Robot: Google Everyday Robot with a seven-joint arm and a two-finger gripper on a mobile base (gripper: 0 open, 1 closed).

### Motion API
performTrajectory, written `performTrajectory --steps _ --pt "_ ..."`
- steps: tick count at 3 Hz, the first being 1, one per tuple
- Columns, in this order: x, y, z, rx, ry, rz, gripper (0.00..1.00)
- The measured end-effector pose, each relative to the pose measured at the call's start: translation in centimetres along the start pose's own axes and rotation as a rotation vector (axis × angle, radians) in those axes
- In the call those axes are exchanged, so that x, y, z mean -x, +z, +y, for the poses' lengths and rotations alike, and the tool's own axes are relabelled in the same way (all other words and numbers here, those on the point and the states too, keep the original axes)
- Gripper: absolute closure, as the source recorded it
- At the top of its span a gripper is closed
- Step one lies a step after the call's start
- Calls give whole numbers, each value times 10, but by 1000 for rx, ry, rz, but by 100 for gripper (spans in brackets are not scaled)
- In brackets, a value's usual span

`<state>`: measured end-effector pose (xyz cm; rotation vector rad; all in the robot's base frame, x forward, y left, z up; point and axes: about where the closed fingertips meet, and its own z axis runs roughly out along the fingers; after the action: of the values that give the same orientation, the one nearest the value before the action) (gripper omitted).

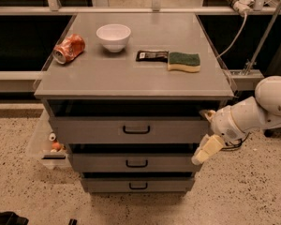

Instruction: Open middle drawer

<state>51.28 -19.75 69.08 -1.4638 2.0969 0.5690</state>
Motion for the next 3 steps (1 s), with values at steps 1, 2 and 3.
performTrajectory --steps 1,2,3 --pt "-2 0 3 15 15 9 0" --pt "-1 -2 3 15 15 9 0" --pt "16 -27 22 -38 -16 43 0"
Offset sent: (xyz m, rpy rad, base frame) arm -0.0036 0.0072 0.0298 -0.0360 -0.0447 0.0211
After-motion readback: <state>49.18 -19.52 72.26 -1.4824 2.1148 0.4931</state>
